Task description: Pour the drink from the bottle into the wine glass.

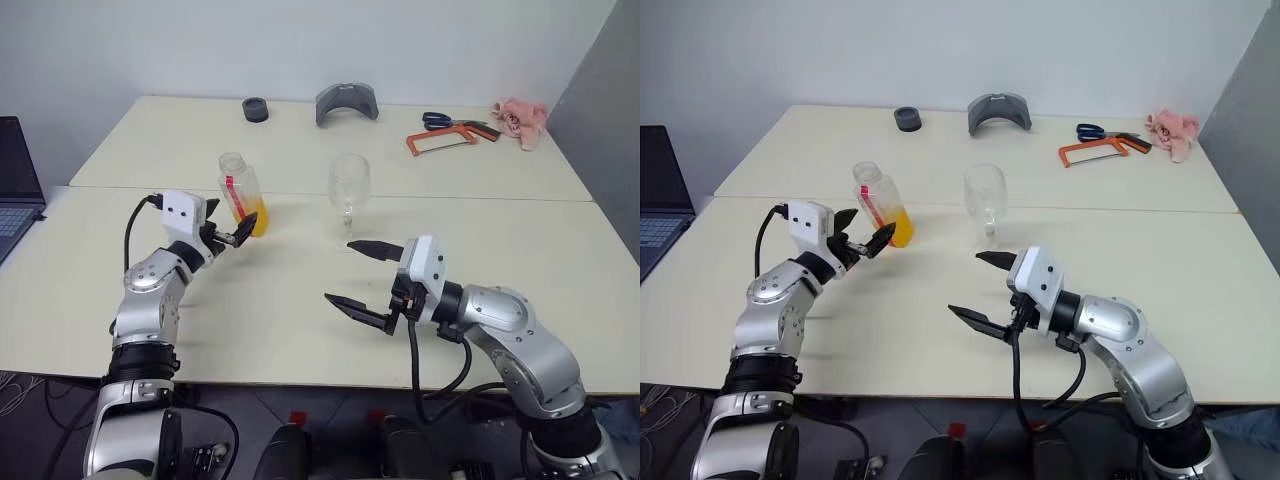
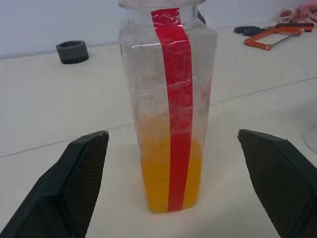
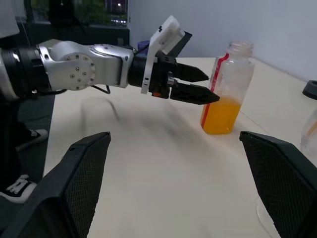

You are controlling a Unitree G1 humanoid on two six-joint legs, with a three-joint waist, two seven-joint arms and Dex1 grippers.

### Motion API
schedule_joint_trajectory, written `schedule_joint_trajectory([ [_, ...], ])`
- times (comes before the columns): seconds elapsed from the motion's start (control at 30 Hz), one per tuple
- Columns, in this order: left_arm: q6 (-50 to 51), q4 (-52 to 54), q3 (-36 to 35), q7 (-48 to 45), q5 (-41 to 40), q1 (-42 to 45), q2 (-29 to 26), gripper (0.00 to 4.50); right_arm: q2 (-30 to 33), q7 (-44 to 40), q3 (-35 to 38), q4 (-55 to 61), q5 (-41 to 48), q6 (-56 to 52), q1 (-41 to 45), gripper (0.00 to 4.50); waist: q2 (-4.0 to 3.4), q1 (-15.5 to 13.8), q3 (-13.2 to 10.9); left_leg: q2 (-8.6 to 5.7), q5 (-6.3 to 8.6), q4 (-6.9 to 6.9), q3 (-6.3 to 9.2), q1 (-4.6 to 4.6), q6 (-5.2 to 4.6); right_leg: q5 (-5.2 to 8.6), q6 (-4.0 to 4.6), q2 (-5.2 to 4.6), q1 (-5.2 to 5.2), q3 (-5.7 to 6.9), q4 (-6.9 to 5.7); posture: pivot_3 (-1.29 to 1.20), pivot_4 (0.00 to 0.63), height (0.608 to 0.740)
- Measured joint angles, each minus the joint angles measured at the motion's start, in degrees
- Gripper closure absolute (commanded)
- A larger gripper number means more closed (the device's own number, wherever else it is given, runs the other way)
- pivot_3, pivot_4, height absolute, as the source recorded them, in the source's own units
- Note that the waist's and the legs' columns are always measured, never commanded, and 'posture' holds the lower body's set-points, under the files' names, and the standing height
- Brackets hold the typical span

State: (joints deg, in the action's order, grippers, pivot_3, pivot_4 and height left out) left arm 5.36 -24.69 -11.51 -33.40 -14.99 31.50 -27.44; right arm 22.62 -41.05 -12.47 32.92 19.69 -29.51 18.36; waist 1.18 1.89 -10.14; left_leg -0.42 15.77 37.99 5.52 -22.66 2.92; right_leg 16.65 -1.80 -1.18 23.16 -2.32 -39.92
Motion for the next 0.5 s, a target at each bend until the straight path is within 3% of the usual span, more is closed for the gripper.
schedule_joint_trajectory([
  [0.5,-5.20,-13.78,0.58,-1.24,1.26,9.10,1.98,0.00,0.10,1.10,0.07,-0.31,0.78,-0.14,1.03,0.04,0.01,0.00,0.00,-0.04,0.00,0.04,0.03,-0.05,0.00,0.00,0.00,-0.01,0.02,0.04,0.00,0.00,0.150,0.740],
])
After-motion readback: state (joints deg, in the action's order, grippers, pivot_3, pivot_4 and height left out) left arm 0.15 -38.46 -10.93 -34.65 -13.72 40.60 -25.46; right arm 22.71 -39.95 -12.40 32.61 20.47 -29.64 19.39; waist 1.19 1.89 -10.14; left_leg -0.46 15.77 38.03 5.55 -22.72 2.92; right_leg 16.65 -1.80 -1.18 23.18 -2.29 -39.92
